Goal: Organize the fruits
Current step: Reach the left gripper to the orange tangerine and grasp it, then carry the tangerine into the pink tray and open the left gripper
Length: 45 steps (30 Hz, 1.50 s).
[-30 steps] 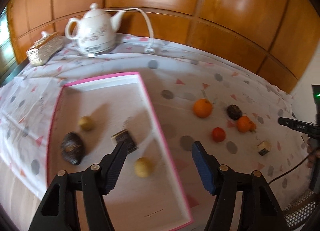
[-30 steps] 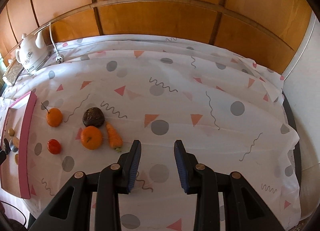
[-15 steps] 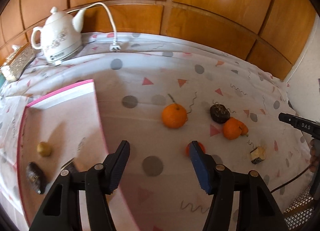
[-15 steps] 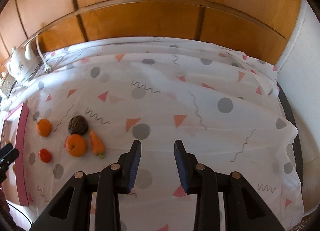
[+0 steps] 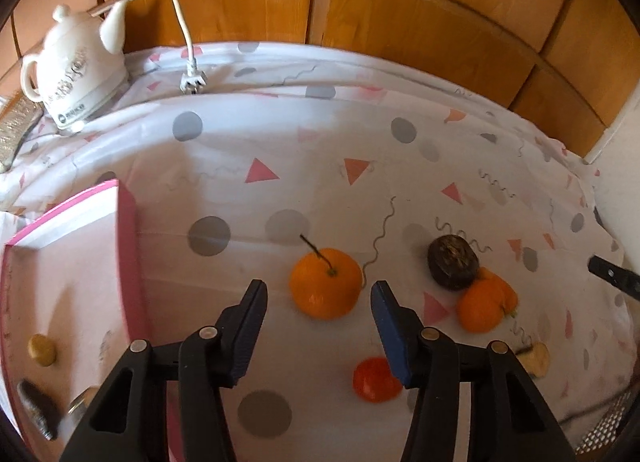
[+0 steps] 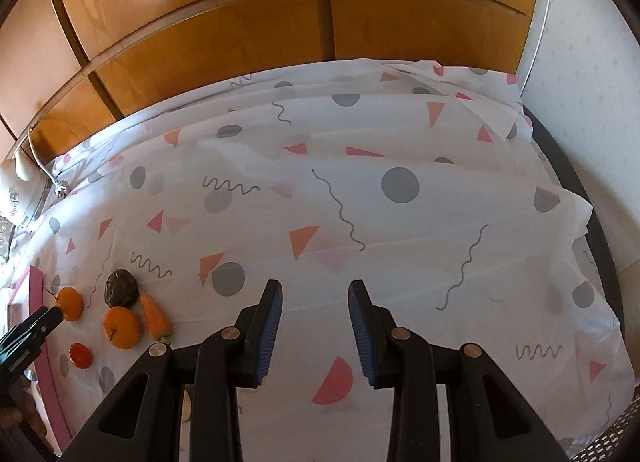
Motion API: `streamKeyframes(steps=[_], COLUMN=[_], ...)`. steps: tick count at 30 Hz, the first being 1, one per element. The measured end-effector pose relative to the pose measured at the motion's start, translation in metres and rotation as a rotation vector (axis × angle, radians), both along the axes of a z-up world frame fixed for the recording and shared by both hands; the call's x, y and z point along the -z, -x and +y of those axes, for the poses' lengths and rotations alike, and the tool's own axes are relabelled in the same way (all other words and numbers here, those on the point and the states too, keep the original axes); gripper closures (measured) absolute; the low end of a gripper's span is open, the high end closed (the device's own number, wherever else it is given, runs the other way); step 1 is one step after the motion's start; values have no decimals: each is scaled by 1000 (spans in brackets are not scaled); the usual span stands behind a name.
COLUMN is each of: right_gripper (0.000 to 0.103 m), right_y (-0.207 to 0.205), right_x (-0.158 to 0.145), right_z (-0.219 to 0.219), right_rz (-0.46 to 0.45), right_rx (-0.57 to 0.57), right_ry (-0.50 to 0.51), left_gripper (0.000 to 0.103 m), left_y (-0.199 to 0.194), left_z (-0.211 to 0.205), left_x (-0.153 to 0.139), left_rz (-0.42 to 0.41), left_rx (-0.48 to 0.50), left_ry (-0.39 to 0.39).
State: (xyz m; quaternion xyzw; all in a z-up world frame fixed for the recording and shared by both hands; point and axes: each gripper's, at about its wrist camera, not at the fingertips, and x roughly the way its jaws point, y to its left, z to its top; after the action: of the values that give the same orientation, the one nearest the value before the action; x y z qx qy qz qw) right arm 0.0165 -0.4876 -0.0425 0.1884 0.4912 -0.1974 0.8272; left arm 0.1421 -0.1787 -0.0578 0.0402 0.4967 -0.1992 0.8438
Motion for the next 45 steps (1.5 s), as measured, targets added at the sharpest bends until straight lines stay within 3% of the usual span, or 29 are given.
streamKeyframes(steps=[5, 9, 21, 36, 45], right_gripper=[69, 69, 69, 69, 69], right_y=[-3, -5, -7, -7, -6], right_x=[3, 5, 9, 10, 6], right_z=[1, 2, 8, 12, 15], right_rz=[2, 7, 20, 25, 14], right_rx=[-9, -9, -34, -48, -55], right_ry=[-13, -16, -4, 26, 39], left_gripper=[49, 62, 63, 63, 63], left_y=[-12, -16, 8, 42, 55], left_z=[-7, -10, 11, 80, 169], left_x=[12, 18, -4, -42, -59], left_rz=[22, 25, 12, -45, -80], left_rx=[-7, -4, -15, -119, -296], left_ry=[-3, 2, 66, 139, 178])
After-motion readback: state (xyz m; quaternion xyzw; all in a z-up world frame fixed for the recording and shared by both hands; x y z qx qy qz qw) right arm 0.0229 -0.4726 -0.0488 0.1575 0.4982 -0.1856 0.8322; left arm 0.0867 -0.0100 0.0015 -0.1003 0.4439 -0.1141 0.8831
